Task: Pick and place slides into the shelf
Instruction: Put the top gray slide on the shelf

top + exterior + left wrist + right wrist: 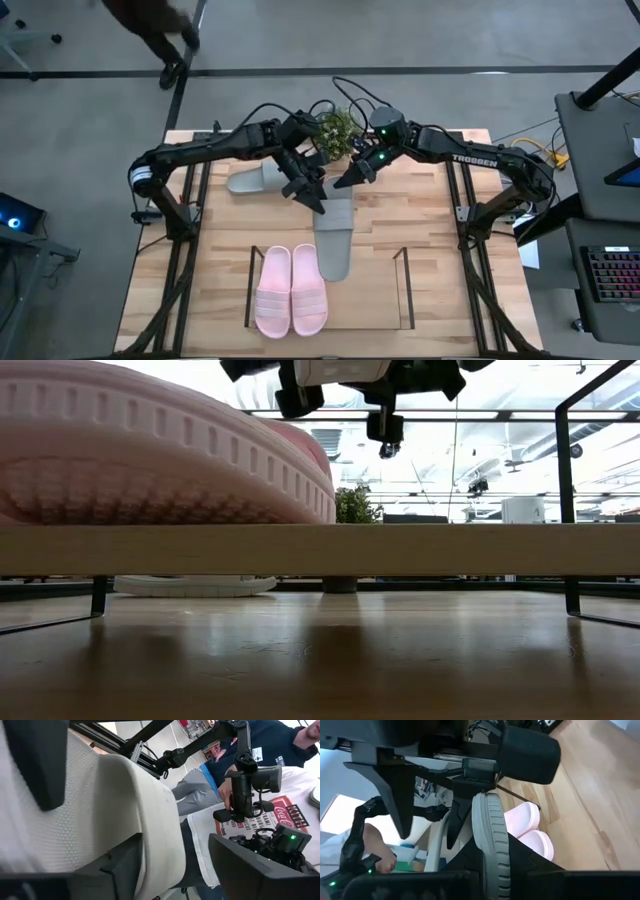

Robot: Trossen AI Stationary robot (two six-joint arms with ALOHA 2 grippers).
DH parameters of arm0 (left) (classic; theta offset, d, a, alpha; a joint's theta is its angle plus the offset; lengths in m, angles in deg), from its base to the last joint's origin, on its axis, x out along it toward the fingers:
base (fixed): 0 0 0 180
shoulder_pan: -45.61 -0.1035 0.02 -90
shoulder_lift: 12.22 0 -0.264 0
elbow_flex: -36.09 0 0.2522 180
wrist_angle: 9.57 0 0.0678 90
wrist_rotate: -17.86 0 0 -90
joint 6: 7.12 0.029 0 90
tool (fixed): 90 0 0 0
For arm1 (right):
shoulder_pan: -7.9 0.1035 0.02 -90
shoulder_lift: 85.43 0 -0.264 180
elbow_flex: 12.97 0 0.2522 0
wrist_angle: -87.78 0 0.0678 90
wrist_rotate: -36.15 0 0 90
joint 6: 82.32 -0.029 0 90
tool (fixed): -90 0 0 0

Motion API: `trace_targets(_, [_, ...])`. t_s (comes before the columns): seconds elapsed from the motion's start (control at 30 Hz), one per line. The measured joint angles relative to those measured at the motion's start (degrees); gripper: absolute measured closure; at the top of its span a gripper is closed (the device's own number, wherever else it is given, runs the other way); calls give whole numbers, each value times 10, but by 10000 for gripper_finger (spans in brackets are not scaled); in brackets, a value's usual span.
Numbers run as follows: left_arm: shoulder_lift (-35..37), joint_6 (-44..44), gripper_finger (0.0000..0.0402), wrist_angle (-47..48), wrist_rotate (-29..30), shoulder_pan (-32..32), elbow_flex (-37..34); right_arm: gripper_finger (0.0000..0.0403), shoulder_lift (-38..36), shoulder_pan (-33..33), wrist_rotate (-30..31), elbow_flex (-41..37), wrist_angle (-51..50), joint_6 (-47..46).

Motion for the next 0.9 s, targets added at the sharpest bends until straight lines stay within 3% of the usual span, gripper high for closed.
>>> trace_targets(0.47, [-14,5,389,-9,-16,-1,1,372,-1,1,-1,6,0,11])
trace_targets(0.7, [-12,-3,399,-39,-53,-1,11,369,-2,1,-6,30,-3,22])
trace_targets(0.9, [-15,-15,400,-38,-48,0,21,265,-4,-3,21,49,-9,48])
